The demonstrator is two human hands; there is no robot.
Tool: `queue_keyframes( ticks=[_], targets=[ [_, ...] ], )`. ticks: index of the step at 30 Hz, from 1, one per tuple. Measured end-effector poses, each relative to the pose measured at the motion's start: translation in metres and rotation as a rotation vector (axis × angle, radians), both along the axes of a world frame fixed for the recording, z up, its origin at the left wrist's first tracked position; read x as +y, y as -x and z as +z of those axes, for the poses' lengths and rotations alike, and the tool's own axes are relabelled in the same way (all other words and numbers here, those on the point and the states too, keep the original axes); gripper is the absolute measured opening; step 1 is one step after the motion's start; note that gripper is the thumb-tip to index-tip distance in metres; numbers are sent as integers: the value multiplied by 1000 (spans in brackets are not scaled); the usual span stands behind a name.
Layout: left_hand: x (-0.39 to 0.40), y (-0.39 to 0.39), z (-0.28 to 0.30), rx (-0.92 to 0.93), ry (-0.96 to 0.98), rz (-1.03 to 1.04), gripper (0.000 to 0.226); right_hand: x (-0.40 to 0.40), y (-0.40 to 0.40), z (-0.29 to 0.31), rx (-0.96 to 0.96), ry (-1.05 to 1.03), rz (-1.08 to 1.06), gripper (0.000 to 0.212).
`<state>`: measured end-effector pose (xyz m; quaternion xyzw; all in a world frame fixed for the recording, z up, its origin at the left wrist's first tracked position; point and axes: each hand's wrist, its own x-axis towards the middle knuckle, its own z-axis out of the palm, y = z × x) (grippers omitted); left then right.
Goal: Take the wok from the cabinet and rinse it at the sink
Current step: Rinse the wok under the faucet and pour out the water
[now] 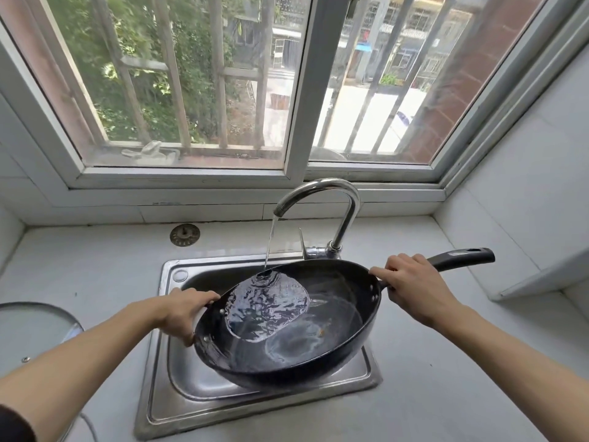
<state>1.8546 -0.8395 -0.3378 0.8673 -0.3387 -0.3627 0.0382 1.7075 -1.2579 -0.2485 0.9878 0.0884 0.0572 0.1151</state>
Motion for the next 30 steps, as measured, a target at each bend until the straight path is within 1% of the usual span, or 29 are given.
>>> queue_keyframes(
  ticks=[4, 7, 9, 11, 13, 17, 21, 24, 27, 30],
  targets=[
    [-2, -3, -4, -72, -13, -15, 101, 1, 2, 1, -25, -12, -10, 46],
    [-3, -2, -7, -193, -2, -13, 99, 3, 5, -2, -46, 1, -11, 47],
    [-3, -2, -10, -264, -5, 11, 102, 3, 8, -6, -68, 1, -5, 50],
    [-1, -3, -16, -300, 10, 51, 107, 3, 11, -10, -90, -6, 5, 53],
    [0, -3, -19, -310, 31, 61, 107, 3, 13, -13, -102, -11, 15, 52],
    [0, 1, -12, -277, -21, 4, 101, 3, 14, -16, -99, -25, 18, 48],
    [7, 5, -8, -159, -42, -4, 97, 4, 15, -21, -72, -25, 20, 46],
    [17, 7, -9, -92, -42, -2, 99, 7, 16, -26, -56, -37, 10, 48],
    [26, 9, -7, -70, -38, 14, 100, 9, 16, -31, -14, -47, 37, 49],
    [33, 10, -4, -85, -40, 25, 99, 11, 17, -38, 35, -69, 60, 54]
  ],
)
